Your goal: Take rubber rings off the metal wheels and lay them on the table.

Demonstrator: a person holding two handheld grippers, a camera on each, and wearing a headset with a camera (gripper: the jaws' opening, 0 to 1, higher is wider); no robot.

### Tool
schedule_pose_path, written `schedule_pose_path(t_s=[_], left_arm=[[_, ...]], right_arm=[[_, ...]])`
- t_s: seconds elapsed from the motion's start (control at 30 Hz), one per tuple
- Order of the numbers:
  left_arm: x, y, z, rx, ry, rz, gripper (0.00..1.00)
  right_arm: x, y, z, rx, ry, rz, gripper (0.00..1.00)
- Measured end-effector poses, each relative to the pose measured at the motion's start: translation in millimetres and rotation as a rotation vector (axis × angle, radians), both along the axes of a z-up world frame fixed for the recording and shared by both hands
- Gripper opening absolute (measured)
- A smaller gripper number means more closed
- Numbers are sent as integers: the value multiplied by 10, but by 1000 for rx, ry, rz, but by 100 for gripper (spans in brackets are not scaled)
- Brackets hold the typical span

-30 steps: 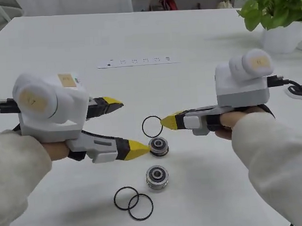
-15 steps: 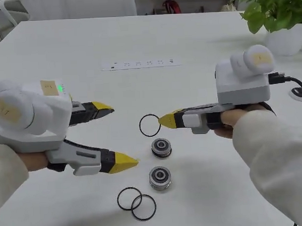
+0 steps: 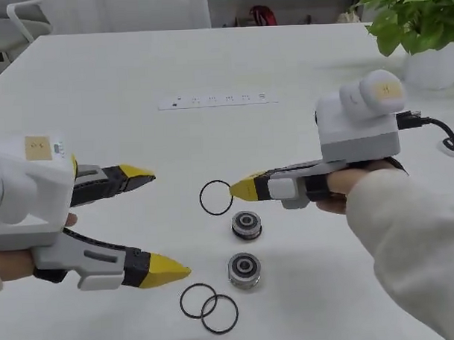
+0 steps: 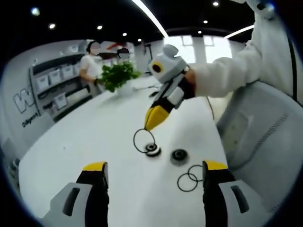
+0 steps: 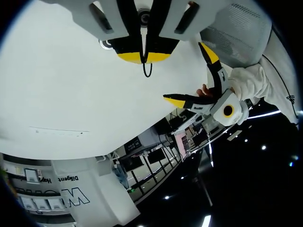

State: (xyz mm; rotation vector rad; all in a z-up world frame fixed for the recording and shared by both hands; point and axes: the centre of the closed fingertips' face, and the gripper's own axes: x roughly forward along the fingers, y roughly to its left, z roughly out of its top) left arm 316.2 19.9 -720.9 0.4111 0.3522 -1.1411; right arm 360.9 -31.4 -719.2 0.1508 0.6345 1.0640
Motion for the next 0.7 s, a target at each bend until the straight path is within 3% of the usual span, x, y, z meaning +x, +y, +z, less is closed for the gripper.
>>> schedule_pose_path(t_s=[0.17, 0.3, 0.47, 0.63, 0.7], left_arm=[[-38, 53, -63, 5, 16, -2, 86], [-39, 118, -65, -22, 28, 14, 85], [-74, 227, -125, -12, 32, 26, 84], [-182, 372, -212, -23, 54, 54, 84], [-263, 431, -289, -29, 88, 72, 85]], right_arm=[[-57, 71, -17, 0, 12, 24, 0], [-134, 138, -70, -16, 28, 56, 0], [-207, 201, -142, -43, 39, 88, 0], [-277, 255, -209, -60, 57, 120, 0], [-304, 276, -246, -69, 66, 133, 0]])
